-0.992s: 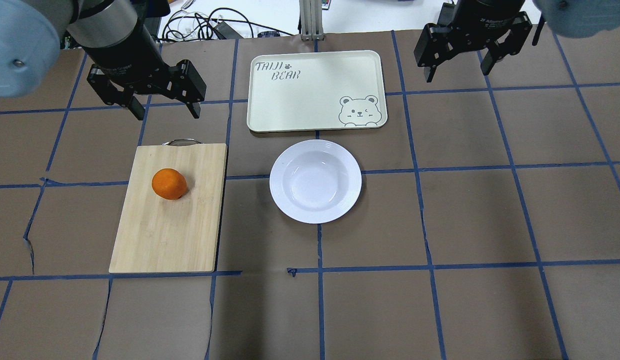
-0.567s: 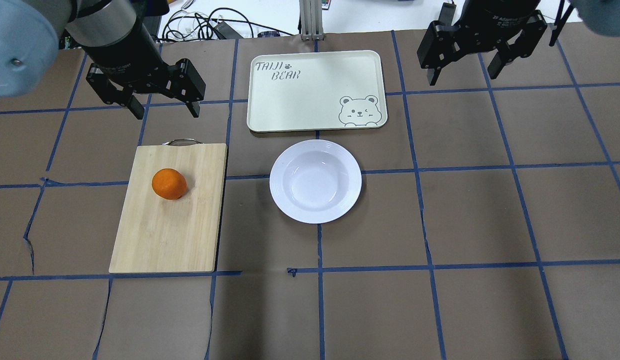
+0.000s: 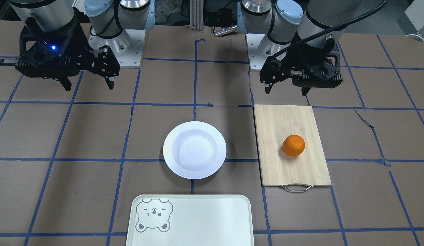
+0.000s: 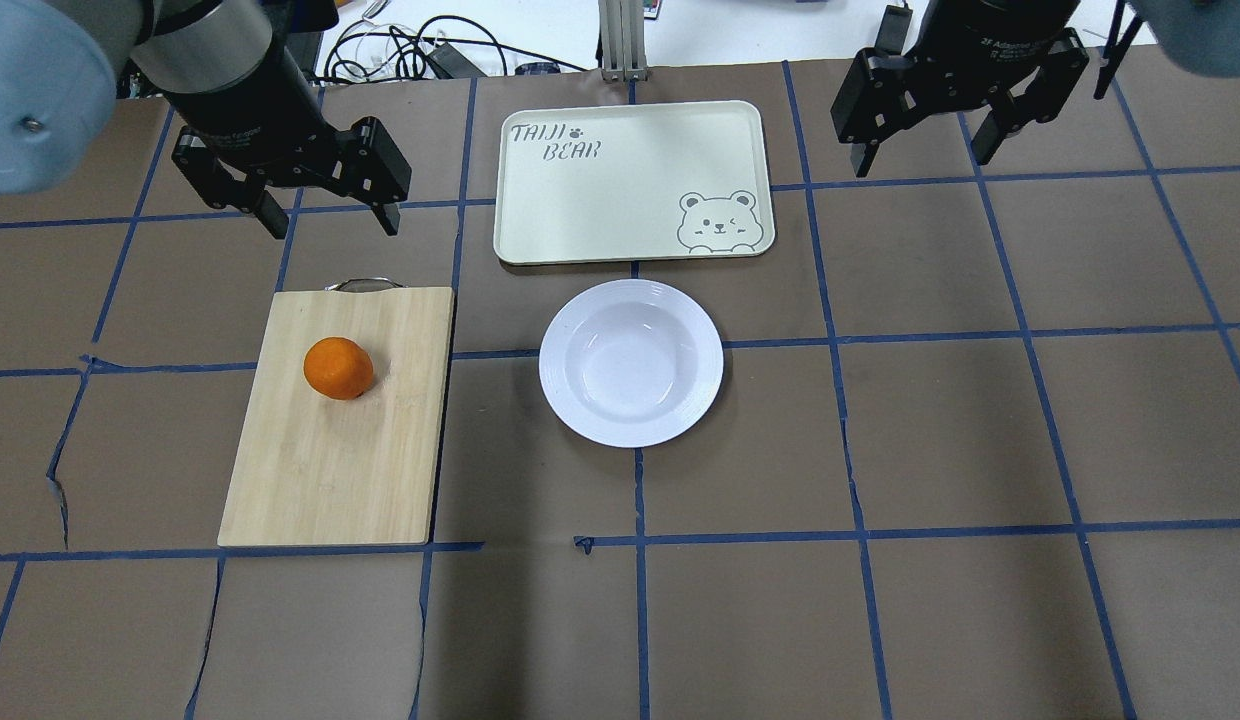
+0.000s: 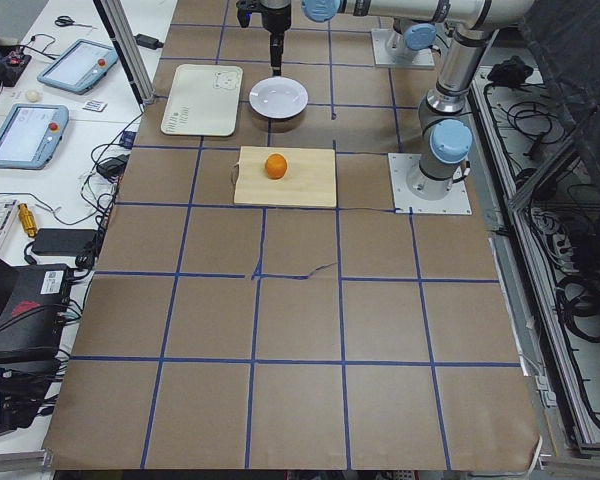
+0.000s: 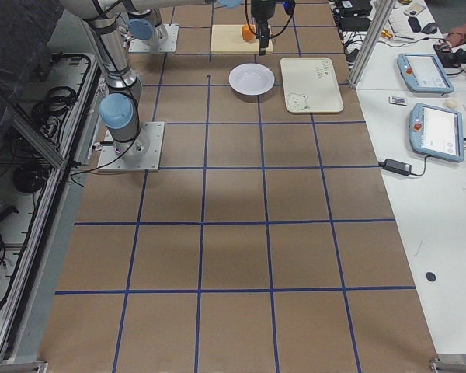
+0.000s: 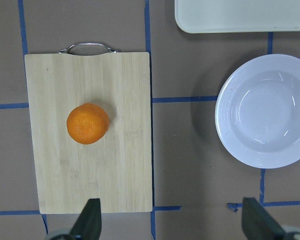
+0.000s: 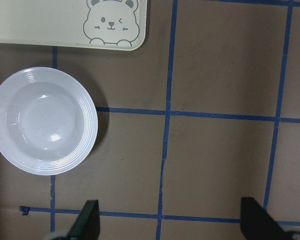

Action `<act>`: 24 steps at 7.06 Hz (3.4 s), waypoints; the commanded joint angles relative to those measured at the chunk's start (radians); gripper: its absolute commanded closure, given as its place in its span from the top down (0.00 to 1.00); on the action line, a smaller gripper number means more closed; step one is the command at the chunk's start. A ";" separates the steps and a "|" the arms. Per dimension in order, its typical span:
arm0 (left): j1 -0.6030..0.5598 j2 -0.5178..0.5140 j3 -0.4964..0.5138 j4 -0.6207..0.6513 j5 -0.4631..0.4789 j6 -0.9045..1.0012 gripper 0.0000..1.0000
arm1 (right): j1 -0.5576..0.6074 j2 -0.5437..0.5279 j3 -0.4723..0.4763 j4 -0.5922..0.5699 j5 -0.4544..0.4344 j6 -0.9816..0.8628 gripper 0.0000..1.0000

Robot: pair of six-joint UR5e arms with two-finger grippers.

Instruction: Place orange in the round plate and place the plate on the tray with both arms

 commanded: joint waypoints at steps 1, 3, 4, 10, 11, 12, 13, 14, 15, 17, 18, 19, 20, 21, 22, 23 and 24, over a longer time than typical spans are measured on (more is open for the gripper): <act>0.001 0.000 -0.004 -0.001 0.000 0.000 1.00 | 0.000 0.009 0.003 -0.007 -0.004 0.003 1.00; 0.001 0.002 -0.007 -0.001 0.002 0.000 1.00 | 0.000 0.010 0.014 -0.019 -0.007 0.000 1.00; 0.001 0.002 -0.008 -0.001 0.003 0.000 1.00 | 0.000 0.010 0.017 -0.020 -0.012 0.000 1.00; 0.094 -0.041 -0.074 -0.011 0.026 0.009 1.00 | 0.000 0.010 0.019 -0.020 -0.012 0.000 1.00; 0.129 -0.062 -0.155 0.034 0.038 0.059 1.00 | -0.012 0.010 0.019 -0.011 -0.010 -0.002 1.00; 0.159 -0.084 -0.231 0.193 0.066 0.113 1.00 | -0.009 0.010 0.019 -0.020 -0.010 -0.002 1.00; 0.164 -0.125 -0.307 0.364 0.069 0.121 1.00 | -0.018 0.010 0.019 -0.020 -0.013 -0.003 1.00; 0.167 -0.157 -0.380 0.506 0.069 0.124 1.00 | -0.018 0.012 0.019 -0.022 -0.006 -0.002 1.00; 0.173 -0.182 -0.421 0.542 0.072 0.164 1.00 | -0.018 0.012 0.023 -0.020 -0.007 0.000 1.00; 0.193 -0.222 -0.430 0.568 0.086 0.222 0.95 | -0.027 0.009 0.020 -0.019 -0.012 -0.002 1.00; 0.196 -0.240 -0.429 0.576 0.086 0.224 0.95 | -0.025 0.009 0.020 -0.020 -0.009 -0.002 1.00; 0.196 -0.251 -0.429 0.581 0.084 0.221 0.94 | -0.023 0.009 0.020 -0.017 -0.010 -0.002 1.00; 0.196 -0.253 -0.429 0.581 0.078 0.221 0.65 | -0.023 0.009 0.022 -0.019 -0.009 -0.002 1.00; 0.196 -0.253 -0.427 0.581 0.083 0.227 0.21 | -0.023 0.010 0.023 -0.019 -0.007 -0.002 1.00; 0.194 -0.251 -0.422 0.585 0.081 0.233 0.01 | -0.023 0.010 0.023 -0.019 -0.009 -0.002 1.00; 0.193 -0.245 -0.410 0.587 0.072 0.223 0.00 | -0.028 0.010 0.023 -0.019 -0.009 -0.002 1.00; 0.153 -0.242 -0.380 0.579 0.034 0.204 0.00 | -0.026 0.010 0.023 -0.017 -0.010 -0.002 1.00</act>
